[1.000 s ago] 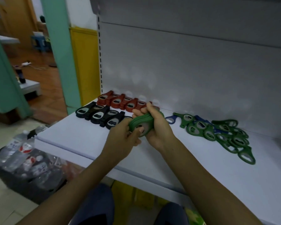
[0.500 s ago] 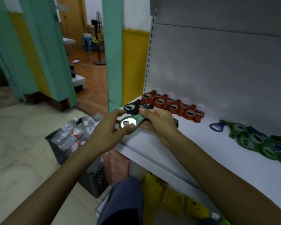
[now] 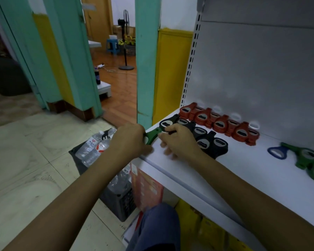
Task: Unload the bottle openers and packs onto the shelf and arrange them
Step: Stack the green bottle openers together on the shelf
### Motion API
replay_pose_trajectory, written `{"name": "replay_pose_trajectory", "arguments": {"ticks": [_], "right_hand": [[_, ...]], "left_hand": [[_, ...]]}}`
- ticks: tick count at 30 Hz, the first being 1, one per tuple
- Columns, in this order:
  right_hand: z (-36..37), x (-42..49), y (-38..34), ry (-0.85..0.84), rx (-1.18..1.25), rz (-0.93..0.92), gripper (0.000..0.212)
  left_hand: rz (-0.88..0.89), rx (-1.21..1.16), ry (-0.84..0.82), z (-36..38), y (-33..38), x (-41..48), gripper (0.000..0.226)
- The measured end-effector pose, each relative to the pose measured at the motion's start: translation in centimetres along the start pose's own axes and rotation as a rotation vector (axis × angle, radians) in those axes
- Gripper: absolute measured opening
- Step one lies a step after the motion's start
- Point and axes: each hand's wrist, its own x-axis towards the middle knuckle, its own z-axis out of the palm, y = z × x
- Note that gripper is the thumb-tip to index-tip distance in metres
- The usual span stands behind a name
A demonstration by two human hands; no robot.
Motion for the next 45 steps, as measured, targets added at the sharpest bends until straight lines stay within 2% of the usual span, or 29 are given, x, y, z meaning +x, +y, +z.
{"name": "replay_pose_trajectory", "arguments": {"ticks": [3, 6, 13, 17, 21, 23, 26, 29, 34, 38, 45], "right_hand": [[-0.1, 0.2, 0.9, -0.005, -0.518, -0.181, 0.016], [0.6, 0.7, 0.8, -0.031, -0.7, -0.247, 0.021], [1.2, 1.2, 0.8, -0.031, -0.771, -0.365, 0.025], [0.9, 0.5, 1.2, 0.088, -0.755, -0.434, 0.026], [-0.7, -0.5, 1.3, 0.23, -0.724, -0.502, 0.023], [-1.8, -1.0, 1.4, 0.289, -0.732, -0.533, 0.02], [-3.9, -2.0, 1.8, 0.378, -0.733, -0.556, 0.016], [-7.0, -3.6, 3.0, 0.435, -0.767, -0.512, 0.017], [-13.5, -8.1, 7.0, 0.585, -0.781, -0.33, 0.024], [-19.2, -13.3, 11.0, 0.679, -0.786, -0.089, 0.028], [-25.4, -22.8, 17.5, 0.869, -0.843, 0.364, 0.047]], "left_hand": [[-0.035, 0.039, -0.068, 0.4, -0.3, 0.9, 0.041], [-0.033, 0.011, -0.091, 0.6, -0.5, 1.4, 0.044], [-0.027, -0.012, -0.108, 1.1, -0.7, 2.0, 0.04], [-0.031, -0.03, -0.114, 0.9, -0.7, 1.7, 0.039], [-0.049, -0.082, -0.121, 0.5, -0.3, 1.1, 0.07], [0.002, -0.082, -0.057, 0.2, 0.6, 0.7, 0.08], [0.162, -0.12, 0.131, 0.0, 3.1, 0.1, 0.074], [0.347, -0.211, 0.258, 0.0, 7.2, 0.0, 0.058], [0.608, -0.344, 0.239, 1.5, 16.4, -0.1, 0.044], [0.81, -0.49, 0.126, 3.9, 25.2, -1.2, 0.046], [1.003, -0.582, -0.15, 7.5, 37.2, -4.2, 0.042]]}}
